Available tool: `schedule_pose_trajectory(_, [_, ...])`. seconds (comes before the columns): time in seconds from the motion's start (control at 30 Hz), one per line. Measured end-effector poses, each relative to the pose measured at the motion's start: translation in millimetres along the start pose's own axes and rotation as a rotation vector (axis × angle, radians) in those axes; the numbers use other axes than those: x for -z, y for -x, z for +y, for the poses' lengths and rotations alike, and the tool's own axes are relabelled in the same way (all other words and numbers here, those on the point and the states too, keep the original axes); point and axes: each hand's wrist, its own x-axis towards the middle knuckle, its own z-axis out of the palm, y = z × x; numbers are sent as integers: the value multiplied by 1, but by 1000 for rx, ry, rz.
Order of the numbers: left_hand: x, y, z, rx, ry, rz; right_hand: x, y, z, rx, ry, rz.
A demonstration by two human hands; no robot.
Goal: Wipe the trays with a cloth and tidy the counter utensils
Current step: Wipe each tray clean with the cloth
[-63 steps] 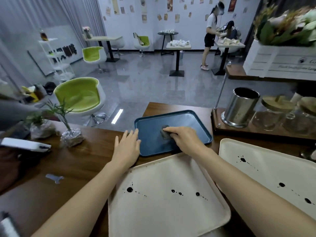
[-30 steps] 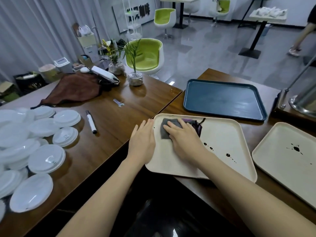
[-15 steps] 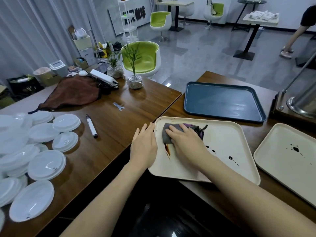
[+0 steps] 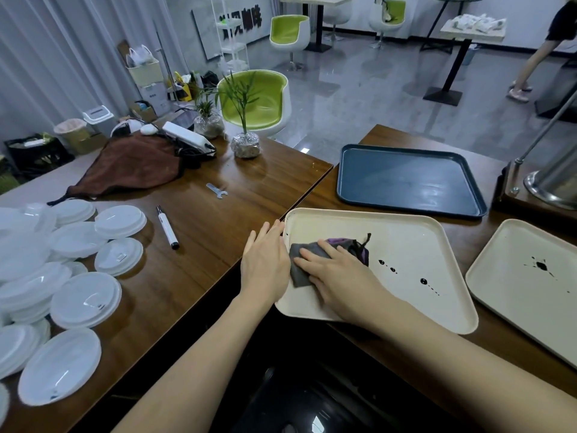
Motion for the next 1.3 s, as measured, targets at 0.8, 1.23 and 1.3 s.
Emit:
schedule_pose_trajectory(0.8, [12,6,11,66,76,-14,-2,-60,16,-8,70,79])
schedule_pose_trajectory(1.23, [24,12,24,135,79,-53,-8,29,-10,174,-47,20])
schedule_pose_trajectory(1.3, [23,12,25,129,77,-50,-6,28,-8,152,-54,22])
